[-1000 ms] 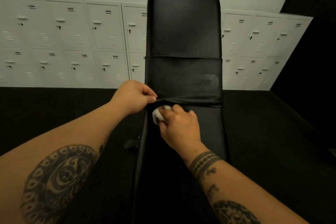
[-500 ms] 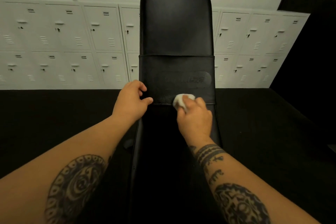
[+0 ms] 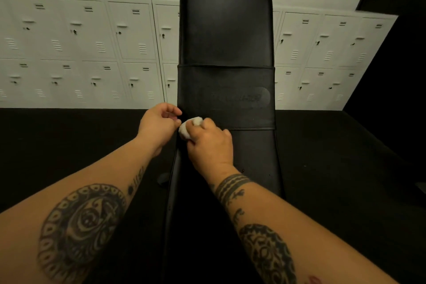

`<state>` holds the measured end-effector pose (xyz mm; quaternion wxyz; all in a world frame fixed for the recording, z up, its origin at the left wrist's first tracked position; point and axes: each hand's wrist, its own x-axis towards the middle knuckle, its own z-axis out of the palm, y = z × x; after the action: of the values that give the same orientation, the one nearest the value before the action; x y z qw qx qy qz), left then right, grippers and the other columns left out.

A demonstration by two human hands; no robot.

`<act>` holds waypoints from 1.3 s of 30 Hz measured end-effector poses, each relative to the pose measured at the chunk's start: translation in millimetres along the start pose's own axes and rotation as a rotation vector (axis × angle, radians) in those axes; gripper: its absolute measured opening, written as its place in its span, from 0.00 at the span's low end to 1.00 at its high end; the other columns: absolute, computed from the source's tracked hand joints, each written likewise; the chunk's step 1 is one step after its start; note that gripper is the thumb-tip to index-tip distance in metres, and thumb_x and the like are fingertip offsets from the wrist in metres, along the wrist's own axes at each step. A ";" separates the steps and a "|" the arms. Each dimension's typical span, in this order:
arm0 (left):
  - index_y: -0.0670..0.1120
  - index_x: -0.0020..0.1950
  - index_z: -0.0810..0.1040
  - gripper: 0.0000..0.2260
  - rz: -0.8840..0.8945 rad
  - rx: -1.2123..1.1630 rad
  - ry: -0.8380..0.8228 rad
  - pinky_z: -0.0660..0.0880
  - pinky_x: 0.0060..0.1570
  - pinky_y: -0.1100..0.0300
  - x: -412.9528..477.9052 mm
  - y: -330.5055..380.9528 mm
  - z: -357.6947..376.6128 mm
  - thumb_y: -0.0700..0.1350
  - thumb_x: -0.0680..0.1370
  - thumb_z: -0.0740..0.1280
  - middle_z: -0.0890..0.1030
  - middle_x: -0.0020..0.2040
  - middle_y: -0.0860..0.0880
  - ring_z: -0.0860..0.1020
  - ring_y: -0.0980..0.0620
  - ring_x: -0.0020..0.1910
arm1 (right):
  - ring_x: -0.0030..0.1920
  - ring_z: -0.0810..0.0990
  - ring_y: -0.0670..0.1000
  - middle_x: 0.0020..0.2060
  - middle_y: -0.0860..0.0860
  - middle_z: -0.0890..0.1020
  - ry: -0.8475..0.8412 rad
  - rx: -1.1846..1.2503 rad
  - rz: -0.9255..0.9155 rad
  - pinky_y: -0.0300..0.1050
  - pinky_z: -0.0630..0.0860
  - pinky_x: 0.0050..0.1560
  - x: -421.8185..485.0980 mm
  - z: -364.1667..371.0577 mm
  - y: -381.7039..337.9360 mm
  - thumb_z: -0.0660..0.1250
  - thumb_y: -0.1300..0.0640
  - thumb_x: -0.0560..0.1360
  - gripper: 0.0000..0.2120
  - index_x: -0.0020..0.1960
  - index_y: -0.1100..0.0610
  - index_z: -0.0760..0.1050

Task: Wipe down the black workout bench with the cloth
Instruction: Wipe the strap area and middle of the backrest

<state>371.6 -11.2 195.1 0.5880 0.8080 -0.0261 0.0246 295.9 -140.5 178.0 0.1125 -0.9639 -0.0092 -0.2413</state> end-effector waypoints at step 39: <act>0.63 0.79 0.32 0.40 0.400 1.055 -0.274 0.28 0.64 0.23 -37.4 64.2 146.7 0.65 0.80 0.59 0.17 0.73 0.50 0.18 0.36 0.70 | 0.47 0.76 0.47 0.51 0.49 0.71 0.311 0.498 0.671 0.38 0.73 0.51 -79.5 -41.2 164.1 0.66 0.52 0.79 0.11 0.59 0.54 0.81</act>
<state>331.1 -170.1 208.3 0.0809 0.9670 -0.2385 0.0400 218.3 -306.6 141.4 0.4132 -0.8093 0.2636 -0.3238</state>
